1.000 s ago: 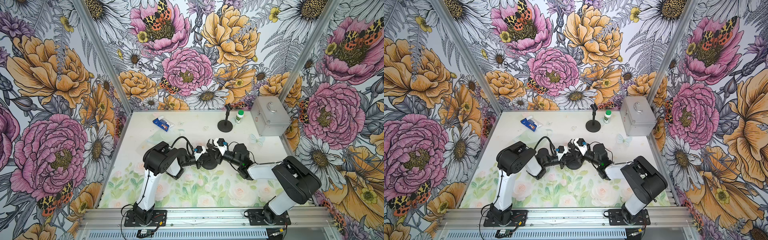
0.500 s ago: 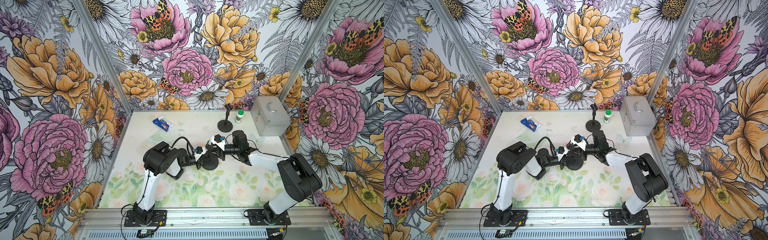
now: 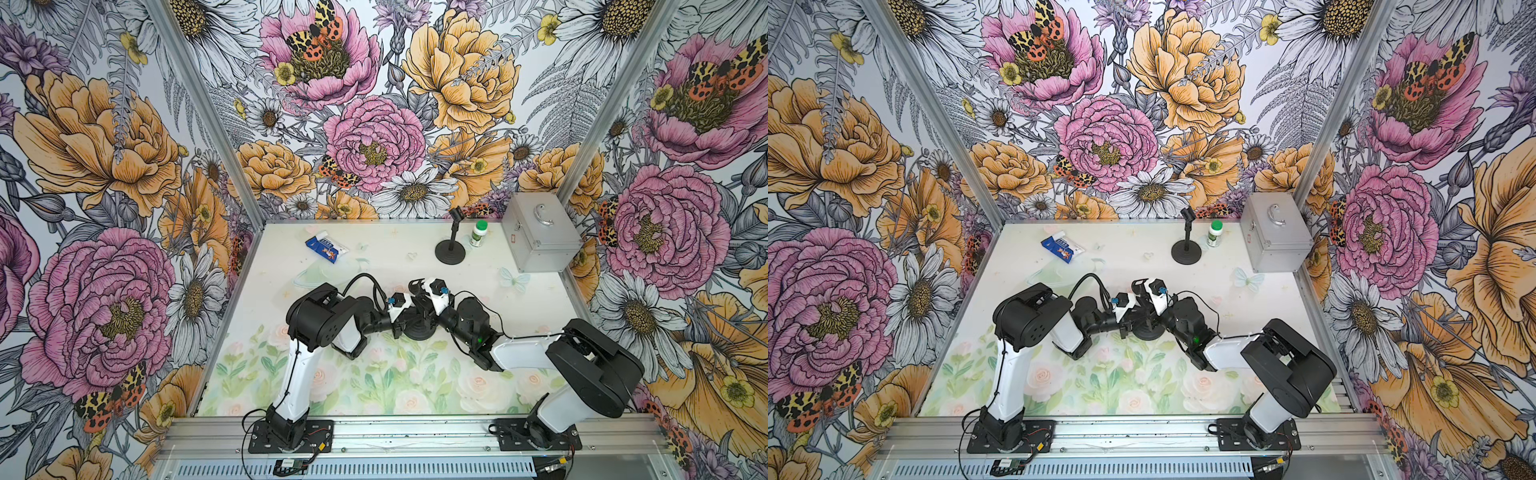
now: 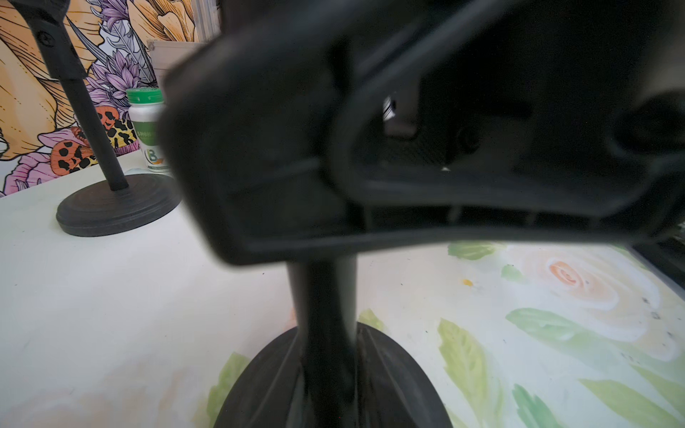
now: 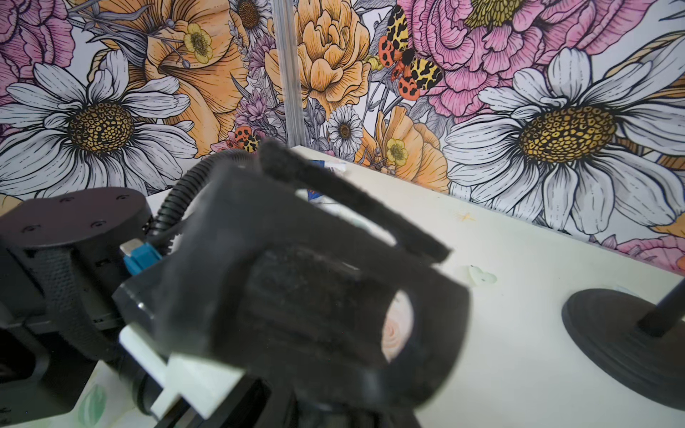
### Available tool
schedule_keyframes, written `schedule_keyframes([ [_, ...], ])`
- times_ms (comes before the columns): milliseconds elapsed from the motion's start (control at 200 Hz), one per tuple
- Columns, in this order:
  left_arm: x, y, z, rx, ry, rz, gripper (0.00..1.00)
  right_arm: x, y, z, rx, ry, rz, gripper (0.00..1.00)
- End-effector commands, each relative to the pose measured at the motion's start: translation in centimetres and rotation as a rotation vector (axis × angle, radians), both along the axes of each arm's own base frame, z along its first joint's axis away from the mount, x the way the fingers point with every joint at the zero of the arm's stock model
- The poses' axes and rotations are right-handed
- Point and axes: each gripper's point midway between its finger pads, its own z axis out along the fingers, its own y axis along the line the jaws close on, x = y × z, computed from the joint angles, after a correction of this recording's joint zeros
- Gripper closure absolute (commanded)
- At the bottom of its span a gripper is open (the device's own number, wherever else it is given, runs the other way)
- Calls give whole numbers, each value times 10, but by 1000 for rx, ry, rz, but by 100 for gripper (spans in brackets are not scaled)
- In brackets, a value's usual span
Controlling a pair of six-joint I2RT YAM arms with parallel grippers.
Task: Assemble a microphone stand
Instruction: Screw the microphone stand pole into the microphone stand base.
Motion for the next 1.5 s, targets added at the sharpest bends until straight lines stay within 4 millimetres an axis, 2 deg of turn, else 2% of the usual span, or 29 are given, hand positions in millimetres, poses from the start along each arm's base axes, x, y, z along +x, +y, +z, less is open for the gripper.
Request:
schedule_keyframes([
  [0,-1,0,-7,12,11,8,78,-20,9,-28,-126,34,245,58],
  [95,-1,0,-7,12,10,7,78,-31,7,-26,-135,94,450,51],
  [170,-1,0,-8,13,11,7,78,-41,5,-26,-148,130,578,51],
  [285,-1,0,-8,13,10,8,78,-43,2,-16,-119,119,654,52],
  [420,-1,1,-8,13,11,7,78,-35,4,-3,-83,118,690,54],
  [510,-1,1,-8,13,11,8,78,-29,7,3,-71,119,707,62],
  [590,-1,0,-8,13,11,8,78,-22,9,2,-80,120,691,66],
  [680,-1,1,-8,13,11,9,78,-14,7,-5,-104,128,649,76],
  [756,-1,1,-8,14,11,10,78,-12,3,-13,-126,140,613,90],
  [796,-1,1,-8,14,11,11,78,-9,1,-17,-136,143,573,98],
  [881,-1,1,-8,14,12,13,78,9,-9,-22,-145,116,364,100],
  [936,0,1,-8,13,9,12,77,29,-26,-19,-118,81,122,100],
  [996,-1,1,-8,14,11,12,76,47,-58,-20,-85,81,-214,100],
  [1051,0,1,-8,13,12,12,76,43,-74,-22,-80,70,-413,100],
  [1131,0,1,-8,13,12,12,76,32,-66,-22,-90,40,-477,100],
  [1231,0,1,-8,12,11,11,76,27,-40,-26,-85,51,-372,100],
  [1311,-1,1,-8,13,13,11,76,15,-12,-24,-104,24,-178,99],
  [1326,-1,1,-7,12,11,11,76,12,-8,-24,-113,15,-135,94],
  [1361,-1,1,-8,12,13,10,76,3,2,-23,-123,-3,-34,73],
  [1376,-1,1,-8,13,13,10,77,-2,7,-23,-127,-12,30,68],
  [1436,-1,1,-8,12,14,9,77,-27,18,-20,-121,-29,277,57],
  [1496,-1,1,-8,14,13,10,77,-42,18,-16,-76,-8,439,53],
])
